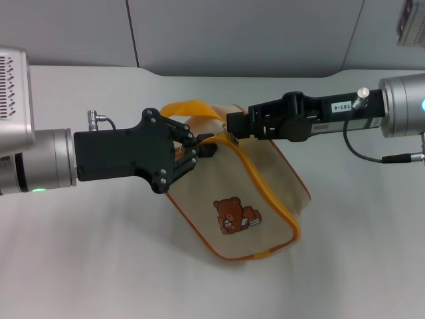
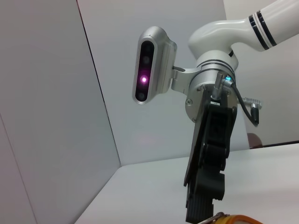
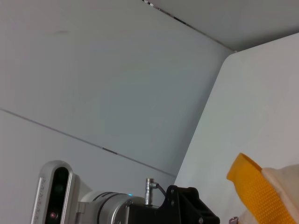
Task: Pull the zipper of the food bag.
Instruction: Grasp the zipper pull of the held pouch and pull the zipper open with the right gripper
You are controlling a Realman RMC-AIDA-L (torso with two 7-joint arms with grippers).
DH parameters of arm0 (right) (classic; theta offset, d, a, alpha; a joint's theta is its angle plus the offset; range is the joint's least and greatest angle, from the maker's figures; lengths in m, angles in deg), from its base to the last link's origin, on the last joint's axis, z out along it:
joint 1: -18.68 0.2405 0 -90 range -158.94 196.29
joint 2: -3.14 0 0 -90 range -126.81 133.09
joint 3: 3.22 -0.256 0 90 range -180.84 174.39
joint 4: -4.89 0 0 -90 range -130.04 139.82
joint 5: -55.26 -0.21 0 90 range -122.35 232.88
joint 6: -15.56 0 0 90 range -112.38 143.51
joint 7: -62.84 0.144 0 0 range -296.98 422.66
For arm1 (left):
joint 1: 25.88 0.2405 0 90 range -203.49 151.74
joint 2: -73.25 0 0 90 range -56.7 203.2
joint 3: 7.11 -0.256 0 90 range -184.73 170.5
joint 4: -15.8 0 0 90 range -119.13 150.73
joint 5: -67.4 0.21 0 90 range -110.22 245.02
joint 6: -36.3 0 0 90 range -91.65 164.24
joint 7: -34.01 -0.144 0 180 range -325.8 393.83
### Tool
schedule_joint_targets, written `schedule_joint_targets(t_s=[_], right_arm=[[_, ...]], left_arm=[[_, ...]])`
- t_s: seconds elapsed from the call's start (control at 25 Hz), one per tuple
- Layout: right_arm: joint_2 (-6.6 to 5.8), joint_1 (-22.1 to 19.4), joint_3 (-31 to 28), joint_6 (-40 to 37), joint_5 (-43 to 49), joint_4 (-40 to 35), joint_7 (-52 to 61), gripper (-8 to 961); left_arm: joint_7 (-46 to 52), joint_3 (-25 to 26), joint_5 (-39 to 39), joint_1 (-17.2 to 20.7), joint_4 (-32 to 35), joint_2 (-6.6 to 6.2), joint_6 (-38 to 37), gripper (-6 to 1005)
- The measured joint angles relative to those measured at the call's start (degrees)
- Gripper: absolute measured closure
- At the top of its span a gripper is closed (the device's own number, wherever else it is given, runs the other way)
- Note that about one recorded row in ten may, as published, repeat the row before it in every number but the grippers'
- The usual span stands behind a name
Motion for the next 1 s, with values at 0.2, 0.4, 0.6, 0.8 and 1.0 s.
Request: schedule_joint_targets(t_s=[0.2,0.4,0.6,0.8,1.0], right_arm=[[0.45,-0.1,0.0,0.9,-0.1,0.3,-0.1,664],[0.89,-0.5,0.0,2.5,-0.5,1.0,-0.2,679],[0.9,-0.6,0.0,3.6,-0.6,1.4,-0.2,714],[1.13,-0.6,0.4,4.0,-0.6,1.6,-0.2,738],[1.61,-0.6,0.4,4.4,-0.6,1.6,-0.6,763]], left_arm=[[-0.2,-0.1,0.0,0.0,-0.1,0.07,0.0,943],[-0.3,-0.2,0.0,0.0,-0.1,0.09,0.0,943],[-0.4,0.0,0.0,0.0,-0.1,0.09,0.0,943],[-0.4,-0.1,0.0,0.0,-0.1,0.09,0.0,943],[-0.5,-0.1,0.0,0.0,-0.1,0.09,0.0,942]])
